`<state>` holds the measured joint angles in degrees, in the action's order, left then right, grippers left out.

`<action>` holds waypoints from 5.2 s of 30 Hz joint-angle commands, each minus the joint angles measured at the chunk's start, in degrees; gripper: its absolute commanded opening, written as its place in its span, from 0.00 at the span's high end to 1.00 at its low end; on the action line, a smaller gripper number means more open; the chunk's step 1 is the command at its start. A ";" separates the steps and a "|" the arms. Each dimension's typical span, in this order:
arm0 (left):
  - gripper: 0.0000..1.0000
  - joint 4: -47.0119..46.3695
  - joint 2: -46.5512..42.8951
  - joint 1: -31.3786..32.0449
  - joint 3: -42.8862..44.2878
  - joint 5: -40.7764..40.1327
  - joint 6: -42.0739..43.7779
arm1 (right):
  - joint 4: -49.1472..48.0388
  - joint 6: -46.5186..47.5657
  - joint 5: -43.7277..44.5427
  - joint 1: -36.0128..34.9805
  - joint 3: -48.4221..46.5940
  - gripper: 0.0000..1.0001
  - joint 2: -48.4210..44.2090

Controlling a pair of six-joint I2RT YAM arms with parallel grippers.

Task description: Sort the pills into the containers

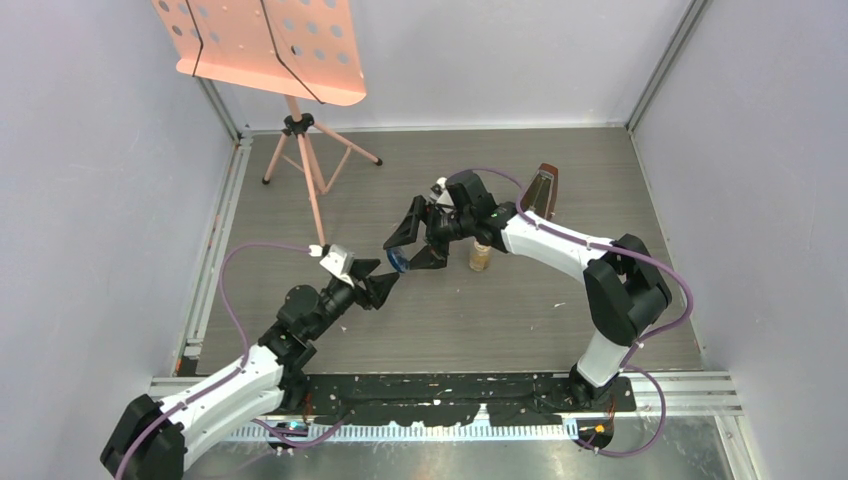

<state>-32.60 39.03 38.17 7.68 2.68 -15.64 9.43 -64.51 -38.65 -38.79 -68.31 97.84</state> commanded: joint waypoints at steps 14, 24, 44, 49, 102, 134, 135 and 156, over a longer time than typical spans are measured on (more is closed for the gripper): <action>0.42 -6.00 1.06 -0.22 0.40 -0.57 -4.48 | -1.65 1.19 1.33 -0.15 -2.35 0.67 -2.87; 0.42 -8.06 2.90 -0.25 0.77 1.33 -5.45 | -1.61 0.45 3.34 -0.42 -1.89 0.67 -3.16; 0.50 -7.05 4.46 -0.26 1.54 -1.90 -6.33 | -2.32 -0.56 5.29 -1.19 -1.90 0.67 -3.48; 0.51 -7.43 4.91 -0.21 1.63 -1.77 -6.73 | -1.92 -0.31 5.90 -1.49 -2.11 0.67 -3.28; 0.51 -26.52 15.64 -0.25 2.12 -25.53 -1.57 | 3.50 -0.90 5.89 -8.14 -4.58 0.68 2.03; 0.56 -16.23 10.89 -0.17 5.81 -42.80 -6.99 | 6.85 1.31 14.96 -8.63 -4.69 0.84 0.20; 0.55 -16.28 11.02 -0.19 6.02 -41.66 -6.47 | 6.83 1.36 14.78 -8.60 -4.79 0.84 0.32; 0.32 7.50 2.36 -0.30 7.82 -38.50 -3.64 | 11.13 10.62 4.78 -0.74 -3.02 0.81 2.28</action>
<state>-37.34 44.66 38.11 12.03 -33.19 -21.04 16.67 -61.82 -27.73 -42.33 -69.41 99.74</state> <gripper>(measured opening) 0.627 0.799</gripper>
